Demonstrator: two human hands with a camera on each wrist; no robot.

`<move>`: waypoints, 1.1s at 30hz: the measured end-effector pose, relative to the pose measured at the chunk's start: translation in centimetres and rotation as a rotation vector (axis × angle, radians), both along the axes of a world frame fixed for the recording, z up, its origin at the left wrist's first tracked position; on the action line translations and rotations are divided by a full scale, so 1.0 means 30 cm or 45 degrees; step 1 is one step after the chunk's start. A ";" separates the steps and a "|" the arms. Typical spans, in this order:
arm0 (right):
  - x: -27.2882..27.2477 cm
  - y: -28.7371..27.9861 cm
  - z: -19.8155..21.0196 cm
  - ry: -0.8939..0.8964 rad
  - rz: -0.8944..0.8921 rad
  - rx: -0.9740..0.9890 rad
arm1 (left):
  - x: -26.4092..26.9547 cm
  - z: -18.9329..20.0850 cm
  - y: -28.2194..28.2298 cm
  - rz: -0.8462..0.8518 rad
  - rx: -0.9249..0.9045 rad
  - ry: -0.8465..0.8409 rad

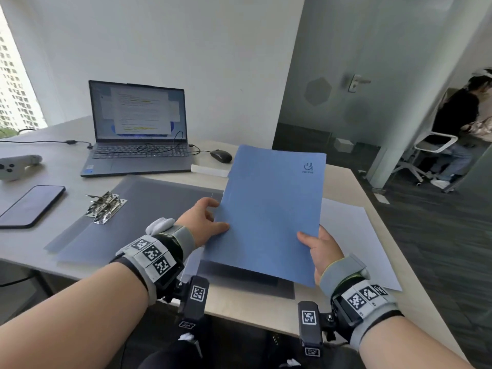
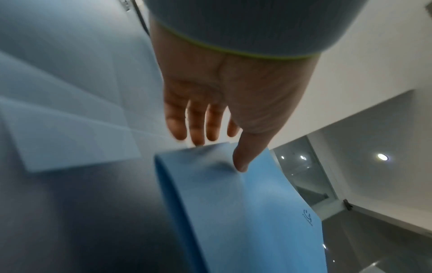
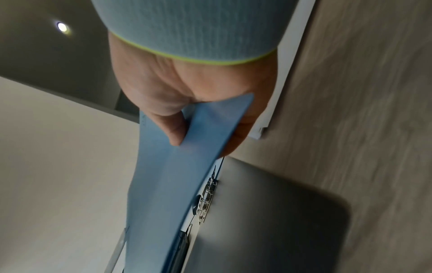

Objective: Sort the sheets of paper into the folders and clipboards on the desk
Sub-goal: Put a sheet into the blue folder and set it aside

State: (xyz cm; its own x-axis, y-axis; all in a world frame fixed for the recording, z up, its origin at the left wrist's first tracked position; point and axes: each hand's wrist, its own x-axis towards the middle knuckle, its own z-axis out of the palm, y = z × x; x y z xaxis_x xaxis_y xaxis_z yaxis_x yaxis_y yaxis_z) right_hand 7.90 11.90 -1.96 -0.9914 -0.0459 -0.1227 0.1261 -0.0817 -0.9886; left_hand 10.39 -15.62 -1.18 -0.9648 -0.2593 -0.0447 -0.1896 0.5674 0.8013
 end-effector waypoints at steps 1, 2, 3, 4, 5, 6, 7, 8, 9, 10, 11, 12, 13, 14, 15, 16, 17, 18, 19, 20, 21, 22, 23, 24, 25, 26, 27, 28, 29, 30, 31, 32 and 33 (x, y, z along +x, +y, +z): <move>0.002 0.002 0.000 0.012 0.005 0.016 | 0.001 0.012 -0.009 0.064 -0.137 0.087; 0.003 0.009 0.000 0.020 0.016 0.026 | 0.001 0.027 -0.017 0.132 -0.267 0.195; 0.001 0.016 -0.002 0.024 0.026 0.041 | -0.002 0.039 -0.030 0.192 -0.391 0.274; 0.001 0.022 0.000 0.025 0.047 0.046 | 0.003 0.064 -0.039 0.229 -0.503 0.314; 0.001 0.028 0.000 0.023 0.067 0.053 | 0.003 0.080 -0.052 0.243 -0.589 0.315; 0.003 0.032 0.001 0.023 0.086 0.060 | 0.004 0.094 -0.062 0.233 -0.672 0.296; 0.004 0.033 0.002 0.031 0.105 0.072 | 0.005 0.108 -0.071 0.206 -0.743 0.265; 0.006 0.034 0.002 0.036 0.123 0.079 | 0.004 0.118 -0.077 0.172 -0.821 0.218; 0.008 0.034 0.001 0.045 0.141 0.087 | -0.001 0.120 -0.085 0.134 -0.906 0.150; 0.009 0.032 0.000 0.055 0.159 0.091 | -0.004 0.125 -0.092 0.099 -0.978 0.066; 0.009 0.031 -0.003 0.062 0.172 0.098 | -0.010 0.125 -0.099 0.071 -1.014 -0.007; 0.009 0.029 -0.006 0.067 0.182 0.104 | -0.011 0.125 -0.101 0.051 -1.015 -0.060; 0.009 0.028 -0.008 0.070 0.190 0.112 | -0.012 0.121 -0.103 0.035 -1.001 -0.090; 0.009 0.028 -0.009 0.076 0.197 0.119 | -0.012 0.118 -0.102 0.022 -0.967 -0.110; 0.009 0.030 -0.012 0.082 0.205 0.125 | -0.009 0.116 -0.098 0.011 -0.903 -0.126; 0.008 0.031 -0.016 0.083 0.211 0.130 | -0.006 0.116 -0.091 0.006 -0.814 -0.141; 0.008 0.032 -0.020 0.080 0.214 0.131 | -0.004 0.116 -0.086 0.005 -0.731 -0.154; 0.008 0.033 -0.024 0.075 0.214 0.129 | -0.004 0.113 -0.083 0.005 -0.664 -0.171; 0.008 0.031 -0.028 0.069 0.211 0.126 | -0.006 0.109 -0.083 0.006 -0.613 -0.188; 0.009 0.029 -0.031 0.064 0.207 0.120 | -0.006 0.105 -0.081 0.009 -0.565 -0.204; 0.010 0.026 -0.034 0.060 0.203 0.112 | -0.006 0.100 -0.076 0.016 -0.504 -0.215; 0.012 0.023 -0.035 0.058 0.203 0.101 | -0.004 0.094 -0.070 0.025 -0.403 -0.216; 0.013 0.019 -0.037 0.057 0.201 0.088 | -0.003 0.088 -0.060 0.034 -0.256 -0.210; 0.012 0.016 -0.039 0.055 0.198 0.074 | 0.001 0.083 -0.047 0.054 -0.086 -0.203; 0.011 0.013 -0.040 0.053 0.194 0.060 | 0.004 0.078 -0.033 0.090 0.074 -0.193; 0.011 0.010 -0.041 0.050 0.190 0.045 | 0.006 0.073 -0.022 0.125 0.202 -0.186; 0.010 0.007 -0.042 0.046 0.183 0.031 | 0.005 0.068 -0.011 0.150 0.310 -0.185; 0.009 0.003 -0.043 0.042 0.174 0.018 | 0.004 0.064 -0.002 0.166 0.412 -0.187; 0.008 -0.001 -0.046 0.036 0.164 0.005 | 0.001 0.061 0.008 0.172 0.513 -0.187; 0.008 -0.005 -0.048 0.030 0.156 -0.008 | 0.001 0.061 0.017 0.171 0.612 -0.183; 0.008 -0.010 -0.051 0.024 0.151 -0.021 | 0.002 0.059 0.024 0.164 0.689 -0.172; 0.009 -0.014 -0.055 0.021 0.146 -0.034 | 0.001 0.055 0.026 0.158 0.742 -0.153; 0.009 -0.017 -0.059 0.019 0.140 -0.047 | 0.002 0.052 0.027 0.156 0.781 -0.131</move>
